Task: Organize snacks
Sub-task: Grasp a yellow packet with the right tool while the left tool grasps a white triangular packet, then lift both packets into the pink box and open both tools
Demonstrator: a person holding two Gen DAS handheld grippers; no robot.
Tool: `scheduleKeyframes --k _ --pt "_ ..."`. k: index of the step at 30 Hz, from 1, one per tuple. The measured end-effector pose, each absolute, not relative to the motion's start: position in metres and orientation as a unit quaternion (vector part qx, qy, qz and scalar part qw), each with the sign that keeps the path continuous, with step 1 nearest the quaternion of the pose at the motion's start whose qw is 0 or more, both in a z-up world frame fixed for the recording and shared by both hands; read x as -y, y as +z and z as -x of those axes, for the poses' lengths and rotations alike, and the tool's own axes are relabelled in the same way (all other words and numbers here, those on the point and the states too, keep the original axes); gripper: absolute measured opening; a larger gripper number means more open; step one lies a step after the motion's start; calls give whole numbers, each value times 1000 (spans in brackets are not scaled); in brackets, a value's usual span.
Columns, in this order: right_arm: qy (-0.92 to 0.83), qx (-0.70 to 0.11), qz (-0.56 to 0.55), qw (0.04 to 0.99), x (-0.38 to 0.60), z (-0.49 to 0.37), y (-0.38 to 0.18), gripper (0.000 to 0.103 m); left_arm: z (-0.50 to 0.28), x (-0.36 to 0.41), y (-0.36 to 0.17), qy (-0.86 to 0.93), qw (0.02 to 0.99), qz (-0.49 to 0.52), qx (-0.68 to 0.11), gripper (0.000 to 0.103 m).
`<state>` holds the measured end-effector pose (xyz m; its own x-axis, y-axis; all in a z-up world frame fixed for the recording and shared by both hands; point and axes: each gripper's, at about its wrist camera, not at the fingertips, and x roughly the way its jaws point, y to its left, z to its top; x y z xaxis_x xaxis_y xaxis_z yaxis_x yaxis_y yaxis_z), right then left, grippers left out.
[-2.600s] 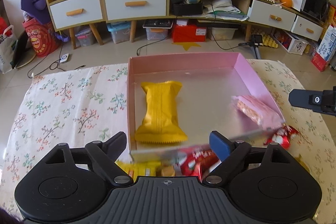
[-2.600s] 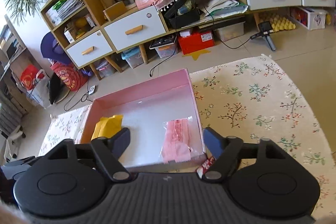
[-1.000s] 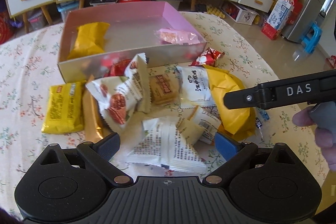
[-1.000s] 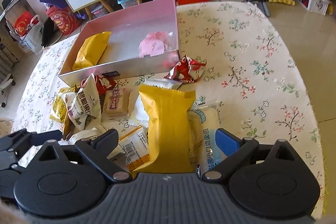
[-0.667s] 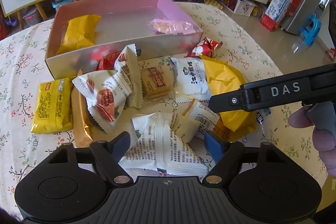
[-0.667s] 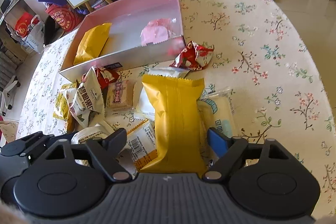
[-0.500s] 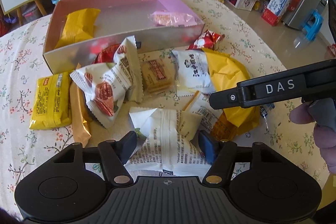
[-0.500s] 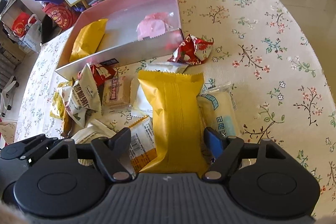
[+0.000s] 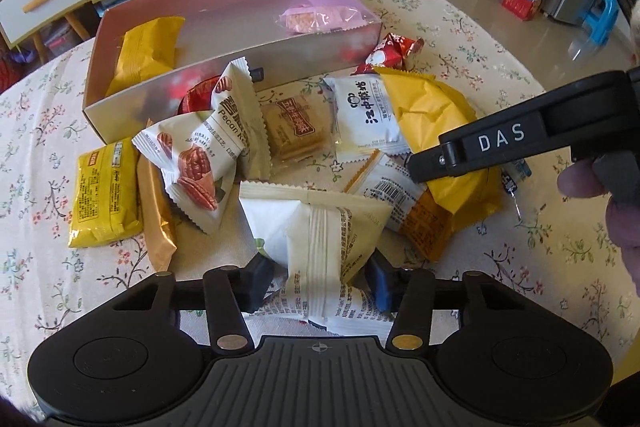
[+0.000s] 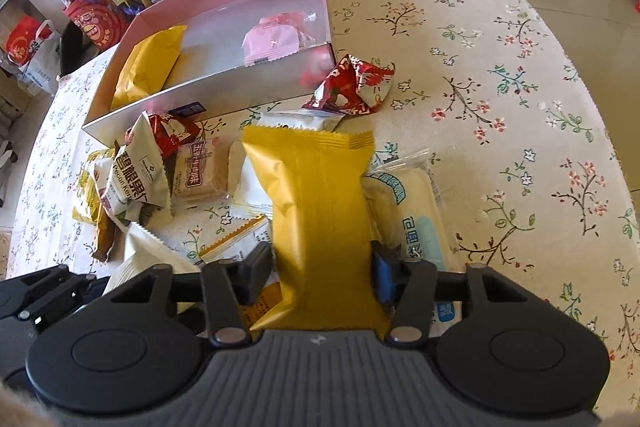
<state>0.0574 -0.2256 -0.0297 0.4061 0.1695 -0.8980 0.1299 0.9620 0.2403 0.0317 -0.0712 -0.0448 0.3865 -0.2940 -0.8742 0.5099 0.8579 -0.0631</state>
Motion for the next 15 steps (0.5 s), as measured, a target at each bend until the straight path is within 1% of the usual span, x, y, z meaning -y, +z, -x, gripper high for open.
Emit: scheduleKeyframes --k 2,6,15 --pt "12 -543 -135 828 225 -57 -28 40 -31 71 -44 -241 827 -109 -497 42" --pt "13 -539 -123 833 222 -56 -25 36 -33 67 -42 -236 828 -99 -499 40" --pt "22 -526 -121 841 221 -55 -13 36 -34 59 -28 -237 836 -82 -489 39"
